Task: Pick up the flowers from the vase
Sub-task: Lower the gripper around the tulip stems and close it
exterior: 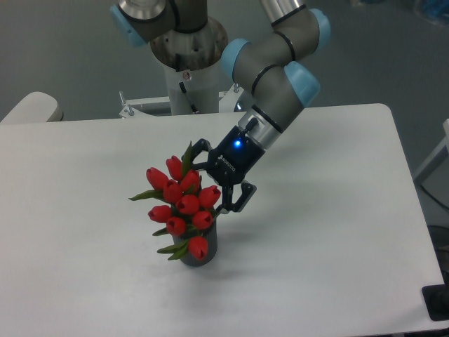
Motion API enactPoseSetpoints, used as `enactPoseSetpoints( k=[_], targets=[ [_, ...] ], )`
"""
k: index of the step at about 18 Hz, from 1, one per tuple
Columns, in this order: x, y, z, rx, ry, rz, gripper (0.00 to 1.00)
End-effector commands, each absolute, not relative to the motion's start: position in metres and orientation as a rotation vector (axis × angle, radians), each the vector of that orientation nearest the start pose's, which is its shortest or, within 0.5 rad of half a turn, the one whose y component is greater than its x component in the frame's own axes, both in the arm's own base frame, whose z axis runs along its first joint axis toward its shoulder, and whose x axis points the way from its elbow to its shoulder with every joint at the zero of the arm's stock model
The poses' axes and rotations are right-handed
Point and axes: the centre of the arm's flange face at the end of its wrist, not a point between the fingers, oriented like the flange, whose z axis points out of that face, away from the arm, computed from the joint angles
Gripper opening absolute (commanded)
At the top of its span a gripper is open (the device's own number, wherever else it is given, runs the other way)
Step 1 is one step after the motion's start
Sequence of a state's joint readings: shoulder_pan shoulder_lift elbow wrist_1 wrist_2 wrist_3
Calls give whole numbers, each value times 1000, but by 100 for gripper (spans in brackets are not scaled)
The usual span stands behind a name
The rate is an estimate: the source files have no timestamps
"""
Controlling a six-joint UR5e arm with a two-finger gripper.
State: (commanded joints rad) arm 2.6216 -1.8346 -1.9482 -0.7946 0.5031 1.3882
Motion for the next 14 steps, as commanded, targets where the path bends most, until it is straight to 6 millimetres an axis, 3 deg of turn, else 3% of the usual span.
enactPoseSetpoints(
  k=[10,12,14],
  targets=[
    [-351,465,301,-2030,457,-281,92],
    [-353,466,301,-2029,457,-281,84],
    [-353,466,302,-2029,459,-278,66]
  ],
)
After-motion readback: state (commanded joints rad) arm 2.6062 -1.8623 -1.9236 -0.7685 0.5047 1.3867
